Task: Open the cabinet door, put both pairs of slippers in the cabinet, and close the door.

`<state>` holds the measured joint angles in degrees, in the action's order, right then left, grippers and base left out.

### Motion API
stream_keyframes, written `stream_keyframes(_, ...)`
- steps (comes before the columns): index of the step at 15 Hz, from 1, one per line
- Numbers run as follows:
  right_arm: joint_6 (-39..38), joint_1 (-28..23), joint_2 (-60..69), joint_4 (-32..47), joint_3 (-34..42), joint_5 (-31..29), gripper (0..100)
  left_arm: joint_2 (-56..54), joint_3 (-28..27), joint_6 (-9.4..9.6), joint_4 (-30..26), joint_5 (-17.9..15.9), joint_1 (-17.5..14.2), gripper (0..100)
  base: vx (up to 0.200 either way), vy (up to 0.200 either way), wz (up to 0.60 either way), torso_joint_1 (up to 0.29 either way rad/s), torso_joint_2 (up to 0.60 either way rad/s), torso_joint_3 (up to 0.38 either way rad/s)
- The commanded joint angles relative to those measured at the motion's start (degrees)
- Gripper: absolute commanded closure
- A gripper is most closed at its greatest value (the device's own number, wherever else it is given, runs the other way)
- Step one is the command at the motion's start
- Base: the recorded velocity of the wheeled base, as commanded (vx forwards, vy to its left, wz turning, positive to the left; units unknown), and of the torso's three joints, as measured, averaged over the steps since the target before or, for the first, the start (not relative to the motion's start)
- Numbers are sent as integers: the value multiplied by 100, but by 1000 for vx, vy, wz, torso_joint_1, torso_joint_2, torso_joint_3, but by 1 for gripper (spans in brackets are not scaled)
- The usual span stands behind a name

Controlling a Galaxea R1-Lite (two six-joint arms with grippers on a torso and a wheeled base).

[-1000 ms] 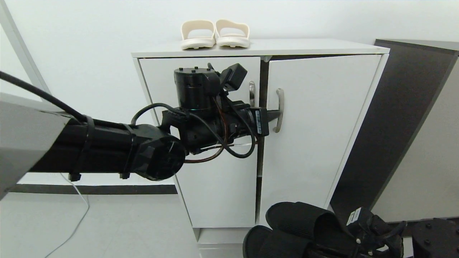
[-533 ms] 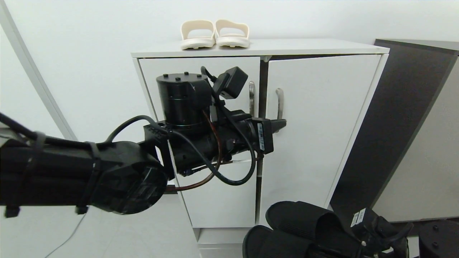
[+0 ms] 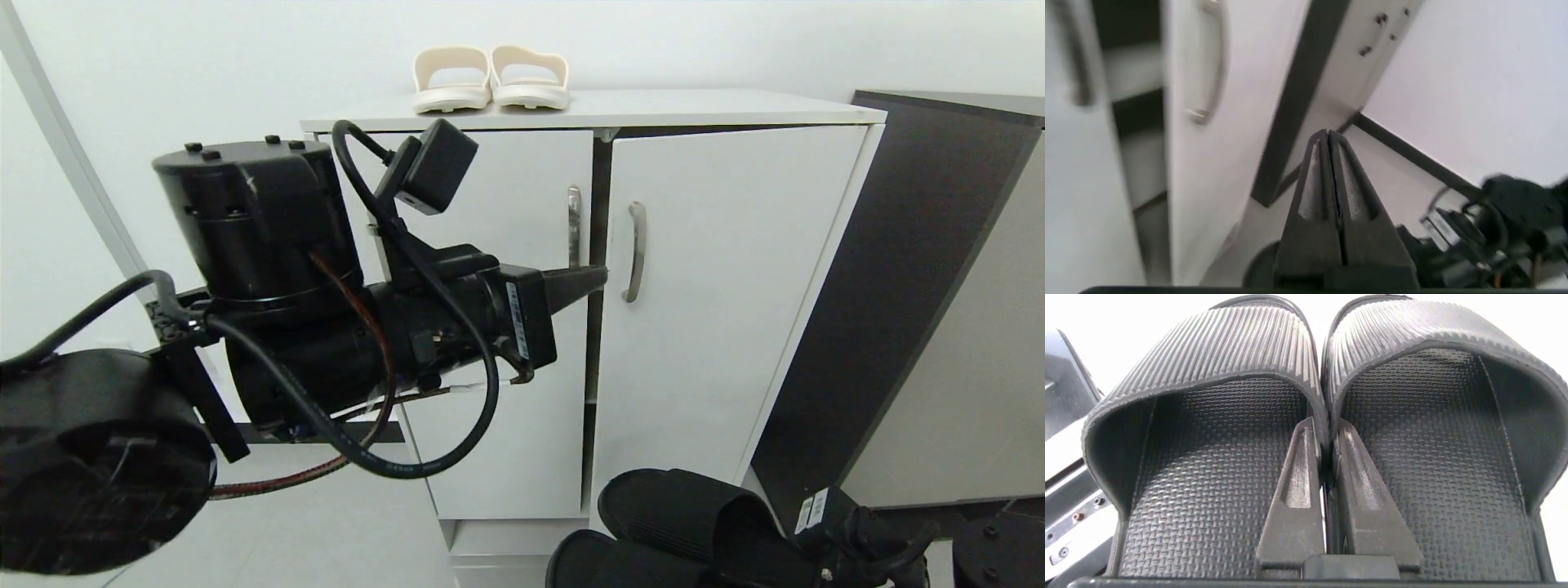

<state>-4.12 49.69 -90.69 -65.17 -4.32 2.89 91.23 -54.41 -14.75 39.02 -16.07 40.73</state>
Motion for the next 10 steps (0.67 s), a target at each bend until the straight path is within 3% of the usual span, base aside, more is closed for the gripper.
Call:
stream_keyframes(1, -1, 15, -19, -4, 1, 1, 100, 351, -422, -2, 9, -2, -302, 100, 0, 0, 0, 0, 0, 0)
stream_keyframes(4, -1, 15, -28, -4, 1, 1, 100, 782, -1090, 7, -88, 7, -338, 100, 0, 0, 0, 0, 0, 0)
stream_keyframes(6, -1, 15, -116, -13, 10, -8, 100, 1072, -1511, -2, -79, 192, -399, 100, 0, 0, 0, 0, 0, 0)
stream_keyframes(10, -1, 111, -134, -13, 10, -16, 100, 1248, -1722, -10, -79, 253, -540, 100, 0, 0, 0, 0, 0, 0)
